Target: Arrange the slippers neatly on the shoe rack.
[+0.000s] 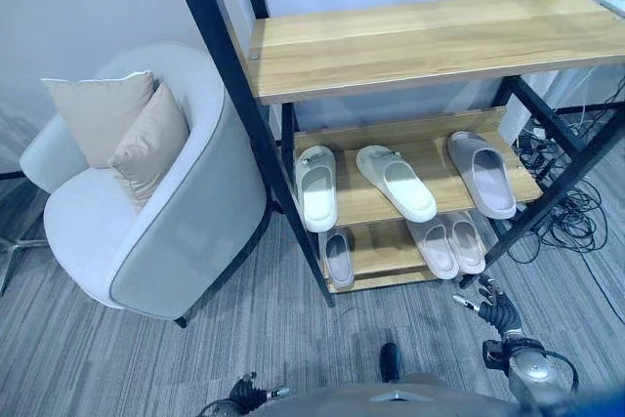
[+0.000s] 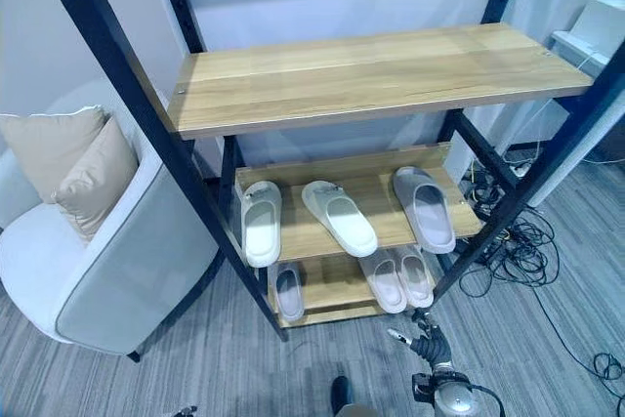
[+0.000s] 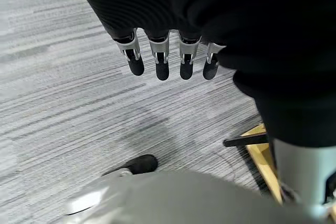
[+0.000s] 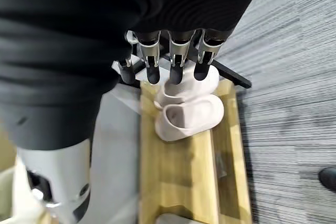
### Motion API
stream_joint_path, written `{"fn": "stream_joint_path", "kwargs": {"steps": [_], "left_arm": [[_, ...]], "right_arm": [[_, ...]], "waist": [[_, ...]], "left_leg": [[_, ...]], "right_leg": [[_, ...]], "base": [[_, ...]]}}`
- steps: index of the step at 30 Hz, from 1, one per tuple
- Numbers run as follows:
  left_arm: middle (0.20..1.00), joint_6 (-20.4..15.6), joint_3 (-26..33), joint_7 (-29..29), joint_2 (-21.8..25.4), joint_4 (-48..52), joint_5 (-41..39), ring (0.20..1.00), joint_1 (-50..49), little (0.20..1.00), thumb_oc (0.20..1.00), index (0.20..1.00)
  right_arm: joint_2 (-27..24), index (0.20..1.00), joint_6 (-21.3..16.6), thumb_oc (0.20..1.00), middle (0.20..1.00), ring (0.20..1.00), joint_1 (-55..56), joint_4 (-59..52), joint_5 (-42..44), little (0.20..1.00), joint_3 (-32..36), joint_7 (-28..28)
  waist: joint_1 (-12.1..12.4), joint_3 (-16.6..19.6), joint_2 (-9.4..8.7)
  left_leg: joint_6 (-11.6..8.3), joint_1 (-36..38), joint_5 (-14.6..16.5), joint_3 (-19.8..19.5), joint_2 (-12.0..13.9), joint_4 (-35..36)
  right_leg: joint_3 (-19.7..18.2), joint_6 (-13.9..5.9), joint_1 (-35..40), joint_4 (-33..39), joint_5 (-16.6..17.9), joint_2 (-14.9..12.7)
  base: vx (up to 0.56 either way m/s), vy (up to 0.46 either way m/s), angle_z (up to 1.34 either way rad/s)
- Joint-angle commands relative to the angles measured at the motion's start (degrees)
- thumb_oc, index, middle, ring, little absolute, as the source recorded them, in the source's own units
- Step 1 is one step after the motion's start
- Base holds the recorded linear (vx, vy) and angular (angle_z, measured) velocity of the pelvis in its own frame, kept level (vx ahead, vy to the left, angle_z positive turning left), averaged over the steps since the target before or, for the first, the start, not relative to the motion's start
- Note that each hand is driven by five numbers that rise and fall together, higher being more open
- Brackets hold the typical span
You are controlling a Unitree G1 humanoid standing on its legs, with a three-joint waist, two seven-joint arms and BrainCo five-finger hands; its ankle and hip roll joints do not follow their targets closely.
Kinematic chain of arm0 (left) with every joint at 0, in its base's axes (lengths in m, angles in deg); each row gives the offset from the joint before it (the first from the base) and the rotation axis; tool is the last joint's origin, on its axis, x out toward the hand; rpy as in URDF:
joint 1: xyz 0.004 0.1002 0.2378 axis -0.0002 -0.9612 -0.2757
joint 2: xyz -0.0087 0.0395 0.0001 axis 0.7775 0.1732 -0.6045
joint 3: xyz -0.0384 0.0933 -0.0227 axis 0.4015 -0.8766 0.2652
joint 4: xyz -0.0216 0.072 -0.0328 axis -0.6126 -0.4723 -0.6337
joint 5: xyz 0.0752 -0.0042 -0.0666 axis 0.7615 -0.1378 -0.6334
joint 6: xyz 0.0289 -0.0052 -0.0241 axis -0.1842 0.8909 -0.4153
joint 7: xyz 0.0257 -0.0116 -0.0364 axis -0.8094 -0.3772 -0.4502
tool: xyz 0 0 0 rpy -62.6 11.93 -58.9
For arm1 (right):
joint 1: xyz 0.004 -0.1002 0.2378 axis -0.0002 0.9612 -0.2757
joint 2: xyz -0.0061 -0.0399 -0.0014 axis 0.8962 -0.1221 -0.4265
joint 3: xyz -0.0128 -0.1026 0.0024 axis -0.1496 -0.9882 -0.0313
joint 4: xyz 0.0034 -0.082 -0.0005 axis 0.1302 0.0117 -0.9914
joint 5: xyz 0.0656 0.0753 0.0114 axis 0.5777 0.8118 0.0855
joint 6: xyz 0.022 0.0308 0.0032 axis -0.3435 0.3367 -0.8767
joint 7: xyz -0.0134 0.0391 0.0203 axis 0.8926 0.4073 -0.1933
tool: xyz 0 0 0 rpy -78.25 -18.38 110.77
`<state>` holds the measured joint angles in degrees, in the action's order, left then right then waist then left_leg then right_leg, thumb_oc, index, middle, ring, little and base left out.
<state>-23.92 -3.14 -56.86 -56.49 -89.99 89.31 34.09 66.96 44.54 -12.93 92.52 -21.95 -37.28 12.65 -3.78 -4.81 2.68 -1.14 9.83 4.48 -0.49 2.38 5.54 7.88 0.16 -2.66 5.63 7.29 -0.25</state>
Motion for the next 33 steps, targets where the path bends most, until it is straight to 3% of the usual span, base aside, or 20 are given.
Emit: {"fn": "stream_joint_path", "kwargs": {"steps": [1, 10, 17, 25, 33], "left_arm": [[1.000, -0.81, -0.13, -1.03, 0.01, -3.48, 2.40, 1.000, 2.52, 1.000, 1.000, 1.000], [1.000, -1.71, -3.12, -0.44, -0.65, -1.38, 3.93, 1.000, 4.07, 1.000, 1.000, 1.000], [1.000, -1.43, -4.39, -0.03, -0.33, -2.92, 3.58, 1.000, 3.16, 1.000, 1.000, 1.000], [1.000, -1.35, -5.68, -0.09, -0.44, -3.28, 1.59, 1.000, 4.01, 1.000, 1.000, 1.000], [1.000, -1.60, -5.72, -1.02, 0.05, -2.13, 1.21, 1.000, 4.40, 1.000, 1.000, 1.000]], "right_arm": [[-2.70, 1.000, -4.69, 1.000, 1.000, 1.000, -2.74, -4.86, -1.92, 1.000, 0.77, -0.35], [-8.16, 1.000, -6.39, 1.000, 1.000, 1.000, -14.09, -15.42, -7.85, 1.000, 1.11, 4.30], [-9.90, 1.000, -5.55, 1.000, 1.000, 1.000, -24.94, -5.59, -5.20, 1.000, -0.06, 6.99], [-8.94, 1.000, -4.86, 1.000, 1.000, 1.000, -30.32, 3.13, 3.13, 1.000, -1.42, 6.22], [-5.08, 1.000, -5.02, 1.000, 1.000, 1.000, -27.94, 3.45, 8.98, 1.000, -3.79, 2.68]], "waist": [[0.17, 0.24, -2.49], [2.09, 0.33, -1.76], [4.66, -0.41, -1.40], [5.67, -1.54, -0.42], [5.69, -1.06, -0.44]], "left_leg": [[-1.98, -4.30, -2.18, -1.10, 0.15, -0.54], [-1.75, -7.33, -2.25, -1.61, -0.94, -0.54], [-2.21, -8.69, -3.15, -3.38, -1.25, -0.54], [-2.60, -11.78, -4.29, -4.79, -1.85, -0.54], [-2.66, -11.11, -4.13, -5.26, -1.79, -0.54]], "right_leg": [[-1.81, -6.87, 6.34, -0.76, -6.62, -3.31], [-0.95, -7.76, 4.35, -0.63, -6.97, -4.24], [1.04, -7.72, 4.17, -0.63, -7.44, -4.48], [2.26, -7.58, 2.15, -0.63, -7.25, -4.75], [2.84, -7.37, 3.07, -0.63, -7.77, -4.74]], "base": [[-0.07, 0.052, -0.10], [0.00, 0.027, 0.00], [0.02, -0.001, 0.19], [-0.02, 0.003, 0.12], [0.02, 0.001, 0.03]]}}
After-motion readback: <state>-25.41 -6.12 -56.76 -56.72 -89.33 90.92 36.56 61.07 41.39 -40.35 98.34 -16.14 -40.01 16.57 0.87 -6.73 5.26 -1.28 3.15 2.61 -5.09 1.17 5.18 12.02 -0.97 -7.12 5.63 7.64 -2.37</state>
